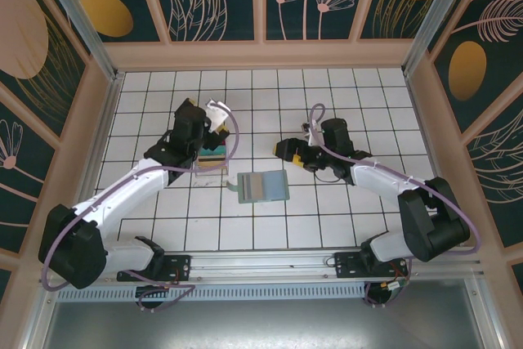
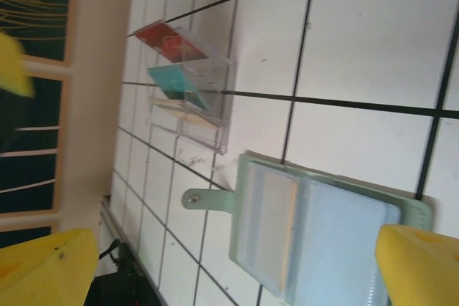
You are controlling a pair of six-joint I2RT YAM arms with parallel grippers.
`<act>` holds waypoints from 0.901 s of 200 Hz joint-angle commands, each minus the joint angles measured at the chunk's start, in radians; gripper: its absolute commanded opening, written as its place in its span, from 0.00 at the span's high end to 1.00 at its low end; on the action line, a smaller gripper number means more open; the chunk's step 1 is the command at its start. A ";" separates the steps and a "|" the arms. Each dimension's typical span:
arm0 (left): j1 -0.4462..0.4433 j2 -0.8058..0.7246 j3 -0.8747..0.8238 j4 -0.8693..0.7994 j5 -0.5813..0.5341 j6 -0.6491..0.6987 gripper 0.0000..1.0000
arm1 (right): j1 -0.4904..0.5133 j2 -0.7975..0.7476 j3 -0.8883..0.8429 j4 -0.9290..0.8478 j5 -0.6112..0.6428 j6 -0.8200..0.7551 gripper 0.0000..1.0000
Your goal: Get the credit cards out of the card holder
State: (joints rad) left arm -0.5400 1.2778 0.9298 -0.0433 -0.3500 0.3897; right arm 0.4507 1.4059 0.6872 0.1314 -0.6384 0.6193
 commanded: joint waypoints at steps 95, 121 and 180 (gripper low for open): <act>-0.008 -0.060 0.008 -0.241 0.402 -1.015 0.62 | 0.144 0.135 -0.020 -0.156 0.254 -0.096 0.83; -0.060 -0.064 -0.090 -0.166 0.431 -1.142 0.69 | 0.149 0.156 -0.045 -0.152 0.255 -0.099 0.88; -0.186 0.036 -0.190 -0.055 0.477 -1.282 0.70 | 0.168 0.192 -0.072 -0.150 0.279 -0.092 1.00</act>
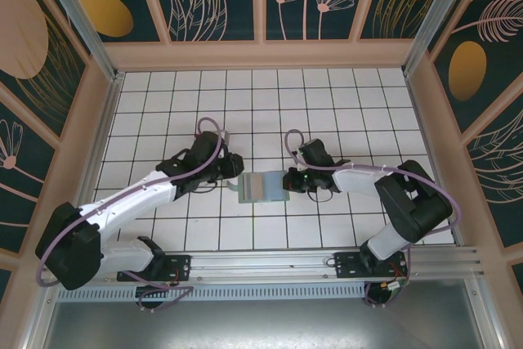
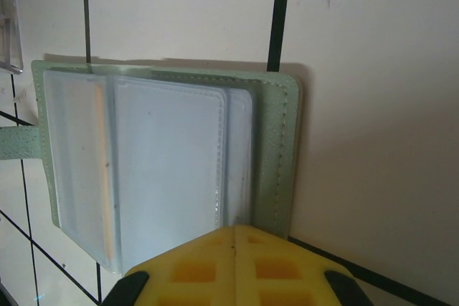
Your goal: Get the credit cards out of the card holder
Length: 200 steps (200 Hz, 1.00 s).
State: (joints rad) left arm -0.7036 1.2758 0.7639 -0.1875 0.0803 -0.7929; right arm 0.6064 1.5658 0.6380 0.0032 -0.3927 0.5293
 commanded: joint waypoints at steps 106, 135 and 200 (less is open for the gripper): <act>-0.059 0.221 -0.045 0.091 0.107 -0.150 0.64 | 0.022 0.046 -0.027 -0.005 0.019 0.009 1.00; -0.058 0.254 -0.039 0.094 0.120 -0.144 0.64 | 0.024 0.045 -0.029 -0.004 0.018 0.011 1.00; -0.060 0.273 -0.023 0.045 0.069 -0.136 0.64 | 0.024 0.044 -0.031 -0.003 0.017 0.016 1.00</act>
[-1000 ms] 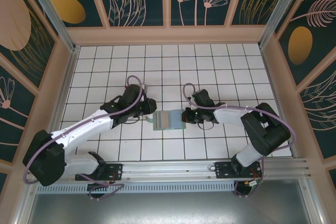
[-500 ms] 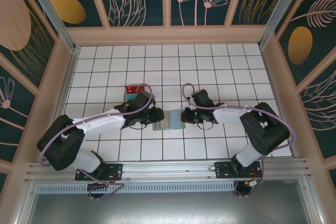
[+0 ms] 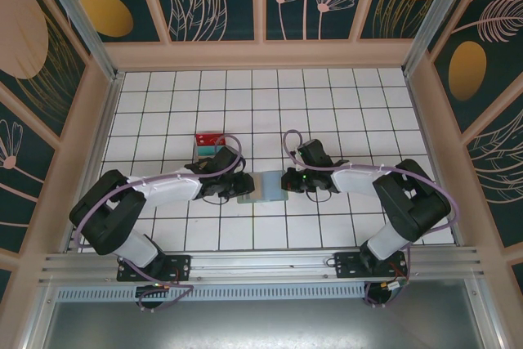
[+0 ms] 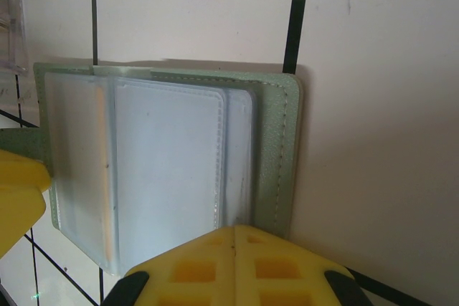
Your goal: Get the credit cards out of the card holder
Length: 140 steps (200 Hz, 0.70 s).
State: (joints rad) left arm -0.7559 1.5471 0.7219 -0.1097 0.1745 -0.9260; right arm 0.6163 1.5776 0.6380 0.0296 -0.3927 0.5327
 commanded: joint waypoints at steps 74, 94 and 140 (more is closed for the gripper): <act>-0.014 0.050 0.033 -0.030 0.006 0.012 0.64 | 0.017 0.044 -0.031 -0.024 0.012 0.014 1.00; -0.020 0.066 0.043 -0.020 0.024 0.019 0.60 | 0.017 0.044 -0.030 -0.021 0.012 0.015 1.00; -0.026 0.076 0.051 0.024 0.065 0.027 0.54 | 0.019 0.047 -0.032 -0.021 0.011 0.017 1.00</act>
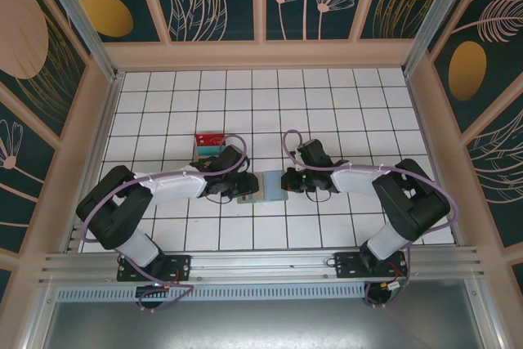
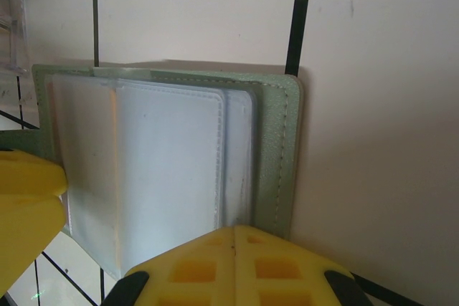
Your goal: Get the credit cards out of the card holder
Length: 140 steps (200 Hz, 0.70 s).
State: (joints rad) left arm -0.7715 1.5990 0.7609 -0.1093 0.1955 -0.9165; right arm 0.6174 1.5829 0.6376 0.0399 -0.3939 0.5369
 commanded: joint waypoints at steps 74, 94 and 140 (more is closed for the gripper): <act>-0.011 0.007 -0.001 0.092 0.101 0.016 0.49 | 0.019 0.044 -0.032 -0.027 0.010 0.014 1.00; -0.012 -0.002 -0.002 0.091 0.097 0.015 0.49 | 0.019 0.045 -0.032 -0.028 0.010 0.014 1.00; -0.011 -0.043 0.015 0.011 0.019 0.046 0.48 | 0.019 0.049 -0.032 -0.029 0.010 0.013 1.00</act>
State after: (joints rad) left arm -0.7784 1.5890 0.7612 -0.0578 0.2512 -0.9009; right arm 0.6220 1.5906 0.6346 0.0643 -0.3977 0.5404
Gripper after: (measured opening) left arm 0.518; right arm 0.051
